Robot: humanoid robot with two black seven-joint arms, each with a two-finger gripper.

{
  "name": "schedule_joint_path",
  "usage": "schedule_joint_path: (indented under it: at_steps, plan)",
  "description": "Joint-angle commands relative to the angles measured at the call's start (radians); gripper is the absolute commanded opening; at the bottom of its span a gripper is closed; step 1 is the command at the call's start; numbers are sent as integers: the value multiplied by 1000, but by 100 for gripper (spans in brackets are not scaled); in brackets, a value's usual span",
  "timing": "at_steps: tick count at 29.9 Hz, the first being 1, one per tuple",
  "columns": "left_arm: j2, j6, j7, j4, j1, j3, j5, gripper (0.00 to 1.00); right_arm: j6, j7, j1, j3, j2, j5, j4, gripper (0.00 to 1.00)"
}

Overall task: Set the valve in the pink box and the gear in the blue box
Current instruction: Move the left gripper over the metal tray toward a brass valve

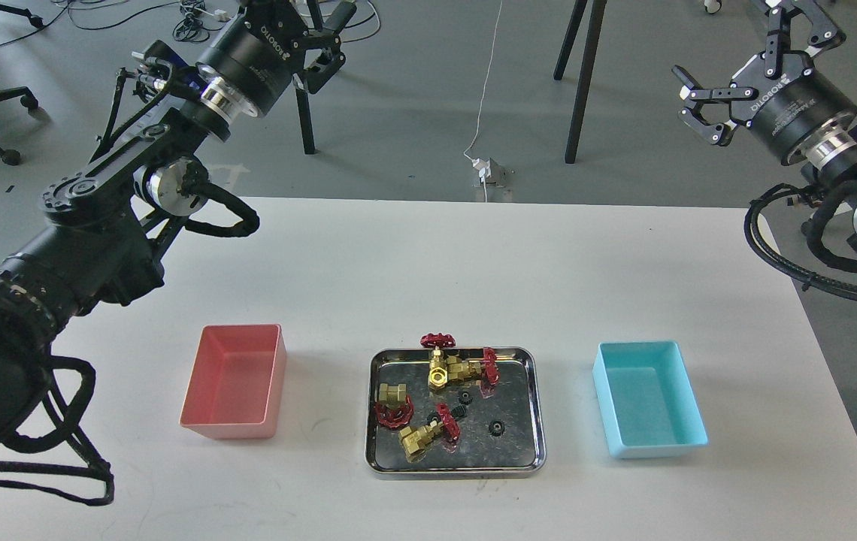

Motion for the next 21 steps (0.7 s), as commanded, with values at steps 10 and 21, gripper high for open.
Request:
schedule_joint_path:
  at_steps: [10,21]
  plan:
    - [-35,0,0,-87,39,-168,-147,100,0,-4,17,94,-14,7,-17,100]
    - [299,0,0,-539,-270,328,171,100,0,-9,51,67,-40,8,-40,100]
